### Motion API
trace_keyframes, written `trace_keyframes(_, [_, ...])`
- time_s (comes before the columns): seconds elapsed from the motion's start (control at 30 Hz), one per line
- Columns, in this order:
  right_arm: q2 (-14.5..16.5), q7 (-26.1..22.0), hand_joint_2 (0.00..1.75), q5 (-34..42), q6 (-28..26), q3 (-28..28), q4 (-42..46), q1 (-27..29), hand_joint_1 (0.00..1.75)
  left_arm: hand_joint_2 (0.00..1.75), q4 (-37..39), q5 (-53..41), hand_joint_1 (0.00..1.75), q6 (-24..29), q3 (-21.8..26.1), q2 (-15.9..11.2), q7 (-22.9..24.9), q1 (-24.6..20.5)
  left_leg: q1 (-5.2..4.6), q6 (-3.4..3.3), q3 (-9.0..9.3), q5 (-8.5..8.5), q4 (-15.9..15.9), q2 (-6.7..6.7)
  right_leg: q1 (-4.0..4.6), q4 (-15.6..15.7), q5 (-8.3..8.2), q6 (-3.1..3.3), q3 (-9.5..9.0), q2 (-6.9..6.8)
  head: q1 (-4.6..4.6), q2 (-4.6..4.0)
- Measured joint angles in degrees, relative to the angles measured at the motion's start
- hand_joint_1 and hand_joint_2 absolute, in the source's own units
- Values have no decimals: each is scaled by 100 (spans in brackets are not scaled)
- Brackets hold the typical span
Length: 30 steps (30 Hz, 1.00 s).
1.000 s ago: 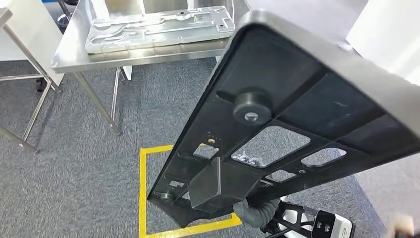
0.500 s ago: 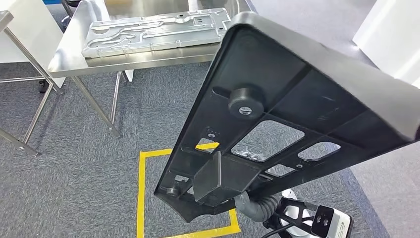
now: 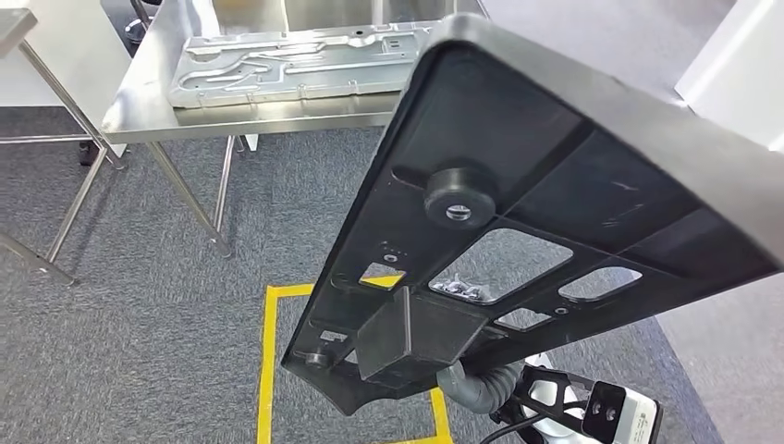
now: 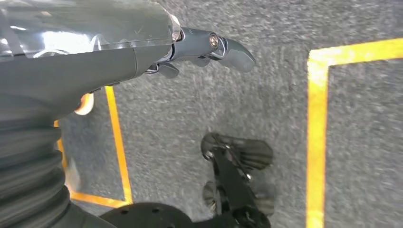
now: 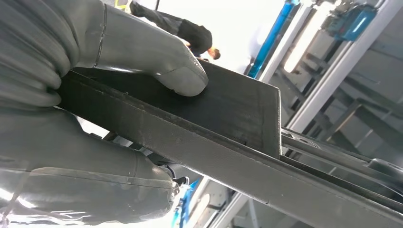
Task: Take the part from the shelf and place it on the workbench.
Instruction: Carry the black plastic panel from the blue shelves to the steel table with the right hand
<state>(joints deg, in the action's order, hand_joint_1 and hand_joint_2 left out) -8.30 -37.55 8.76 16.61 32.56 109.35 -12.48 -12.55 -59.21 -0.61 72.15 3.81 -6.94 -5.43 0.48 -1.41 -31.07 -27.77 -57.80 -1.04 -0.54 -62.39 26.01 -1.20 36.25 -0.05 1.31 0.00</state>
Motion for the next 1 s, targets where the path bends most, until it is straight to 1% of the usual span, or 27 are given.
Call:
trace_keyframes(0.03, [1, 0, 175, 16, 2, 1, -9, -24, 175, 175, 0, 5, 0, 1, 1, 3, -2, -6, -6, 29, 17, -29, -1, -10, 9, 245, -90, 27, -92, 10, 0, 0])
trace_keyframes(0.07, [3, 0, 175, 31, 2, 1, -18, -44, 175, 175, 0, 8, 0, 3, 2, 3, -3, -9, -11, 61, 21, -51, 2, -16, 21, 355, -88, 57, -131, 20, 0, 0])
trace_keyframes(0.1, [5, 0, 175, 42, 2, 1, -24, -56, 175, 175, 0, 8, 0, 4, 3, 3, -4, -11, -16, 95, 25, -65, 11, -19, 32, 381, -58, 87, -137, 26, 1, 0])
trace_keyframes(0.17, [13, 0, 175, 51, 3, 1, -27, -69, 175, 175, 0, 9, 0, 7, 4, 1, -4, -10, -11, 160, 48, -114, 5, -13, 11, 427, -34, 157, -181, 28, 1, 0])
trace_keyframes(0.2, [22, 0, 175, 52, 4, 1, -28, -80, 175, 175, 0, 9, 0, 7, 4, 2, -5, -13, -8, 188, 21, -177, -95, -1, -3, 457, -22, 193, -225, 20, 1, 0])
trace_keyframes(0.23, [33, 0, 175, 54, 5, 1, -28, -93, 175, 175, 0, 9, 0, 7, 4, 4, -6, -18, -3, 214, -79, -291, -323, 14, -15, 483, -5, 224, -274, 10, 2, 0])
trace_keyframes(0.27, [43, 0, 175, 55, 7, 1, -30, -106, 175, 175, 0, 9, 0, 8, 4, 7, -7, -19, 6, 234, -254, -438, -670, 31, -14, 492, 21, 246, -313, -1, 2, 0])
trace_keyframes(0.3, [50, 0, 175, 57, 7, 1, -36, -116, 175, 175, 0, 9, 0, 8, 5, 10, -8, -17, 11, 252, -494, -594, -1092, 44, -10, 493, 49, 260, -343, -8, 3, 0])
trace_keyframes(0.33, [53, 0, 175, 57, 5, 1, -45, -120, 175, 175, 0, 8, 0, 8, 5, 10, -8, -11, 16, 265, -730, -690, -1464, 51, -5, 493, 78, 265, -371, -10, 3, 0])
trace_keyframes(0.37, [54, 1, 175, 56, -4, 1, -57, -120, 175, 175, 0, 7, 0, 8, 6, 10, -8, -2, 17, 269, -893, -677, -1666, 56, 0, 492, 107, 266, -404, -10, 3, 0])
trace_keyframes(0.4, [54, 2, 175, 54, -24, 1, -71, -120, 175, 175, 0, 3, 0, 7, 7, 10, -8, 5, 16, 261, -948, -545, -1648, 58, 5, 491, 139, 265, -445, -9, 3, 0])
trace_keyframes(0.43, [54, 4, 175, 45, -56, 1, -84, -124, 175, 175, 0, -6, 0, 4, 7, 9, -8, 8, 12, 240, -879, -301, -1384, 75, 10, 491, 177, 263, -499, -23, 3, 0])
trace_keyframes(0.47, [54, 5, 175, 29, -97, 1, -95, -129, 175, 175, 0, -17, 0, 2, 7, 8, -8, 8, -1, 202, -735, -19, -976, 145, 16, 492, 219, 258, -555, -38, 2, 0])
trace_keyframes(0.5, [53, 7, 175, 4, -139, 1, -105, -134, 175, 175, 0, -28, 0, -1, 7, 5, -7, 0, -41, 154, -591, 181, -591, 265, 36, 490, 261, 243, -605, -59, 2, 0])
trace_keyframes(0.53, [50, 7, 175, -24, -177, 1, -115, -135, 175, 175, 0, -38, 0, -3, 6, 2, -7, -18, -79, 103, -473, 297, -295, 373, 51, 488, 296, 220, -634, -83, 2, 0])
trace_keyframes(0.57, [46, 5, 175, -48, -204, 2, -123, -131, 175, 175, 0, -42, 0, -4, 5, -1, -8, -37, -113, 61, -418, 323, -136, 453, 64, 489, 324, 189, -646, -107, 2, 0])
trace_keyframes(0.6, [40, 4, 175, -61, -215, 3, -131, -126, 175, 175, 0, -45, 0, -5, 5, -3, -11, -50, -139, 31, -407, 284, -98, 466, 75, 496, 342, 155, -652, -141, 2, 0])
trace_keyframes(0.67, [31, 1, 175, -50, -192, 5, -133, -114, 175, 175, 0, -52, 0, -11, 4, -2, -23, -44, -110, -11, -380, 273, -41, 376, 77, 500, 393, 89, -681, -198, 2, 0])
trace_keyframes(0.7, [27, 0, 175, -36, -161, 5, -127, -111, 175, 175, 0, -56, 0, -15, 4, -2, -30, -33, -89, -37, -350, 269, -12, 343, 76, 421, 455, 60, -665, -178, 1, 0])
trace_keyframes(0.73, [24, -1, 175, -25, -132, 5, -120, -108, 175, 175, 0, -59, 0, -17, 4, -1, -36, -28, -67, -63, -316, 265, 17, 318, 74, 231, 560, 34, -583, -135, 1, 0])
trace_keyframes(0.77, [17, -2, 175, -16, -104, 5, -114, -102, 175, 175, 0, -59, 0, -18, 4, 0, -40, -27, -56, -86, -288, 253, 32, 298, 58, -88, 705, 15, -415, -77, 1, 0])
trace_keyframes(0.83, [2, -2, 175, 9, -65, 4, -116, -89, 175, 175, 0, -60, 0, -18, 4, 1, -44, -34, -53, -111, -252, 212, 33, 254, 35, -883, 973, -13, 83, -22, 1, 0])
trace_keyframes(0.87, [-4, -2, 175, 25, -50, 4, -122, -81, 175, 175, 0, -60, 0, -18, 4, 1, -45, -32, -53, -111, -224, 186, 31, 233, 23, -1132, 981, -23, 280, -17, 1, 0])
trace_keyframes(0.9, [-7, -2, 175, 40, -40, 3, -127, -78, 175, 175, 0, -61, 0, -18, 4, 1, -45, -26, -53, -105, -184, 155, 29, 215, 16, -1163, 863, -27, 373, -17, 1, 0])
trace_keyframes(0.93, [-7, -2, 175, 51, -34, 3, -130, -78, 175, 175, 0, -63, 0, -18, 4, 2, -45, -21, -52, -95, -130, 121, 28, 199, 12, -957, 630, -21, 343, -17, 1, 0])
trace_keyframes(0.97, [-7, -2, 175, 57, -31, 3, -131, -78, 175, 175, 0, -68, 0, -18, 4, 3, -45, -19, -51, -83, -68, 81, 28, 185, 10, -566, 331, -5, 212, -18, 1, 0])
trace_keyframes(1.0, [-8, -2, 175, 60, -31, 2, -133, -80, 175, 175, 0, -72, 0, -18, 4, 5, -45, -19, -56, -64, -19, 43, 28, 175, 20, -174, 111, 17, 54, -19, 1, 0])
